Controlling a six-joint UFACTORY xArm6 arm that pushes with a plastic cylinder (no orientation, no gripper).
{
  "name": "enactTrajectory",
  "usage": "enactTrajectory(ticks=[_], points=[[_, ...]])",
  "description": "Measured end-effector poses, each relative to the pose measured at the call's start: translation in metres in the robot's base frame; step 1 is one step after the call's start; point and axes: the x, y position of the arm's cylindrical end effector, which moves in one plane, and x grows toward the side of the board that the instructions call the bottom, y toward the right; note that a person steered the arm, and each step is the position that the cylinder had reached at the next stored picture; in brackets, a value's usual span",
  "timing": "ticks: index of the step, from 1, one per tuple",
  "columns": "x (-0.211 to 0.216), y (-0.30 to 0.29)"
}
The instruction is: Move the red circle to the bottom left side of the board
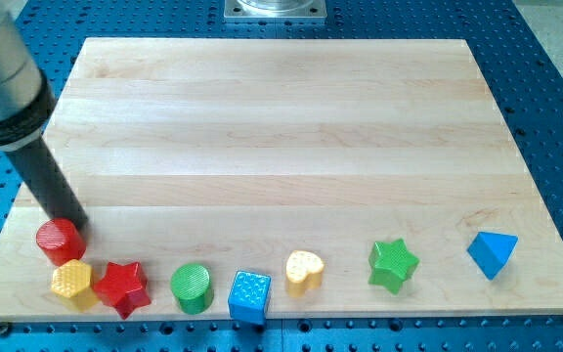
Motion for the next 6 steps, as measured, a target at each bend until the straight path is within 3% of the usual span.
enactTrajectory(ticks=[3,4,5,6], points=[[-0.012,0.005],[0.008,-0.008],[-0.019,0.026],[-0.016,0.069]])
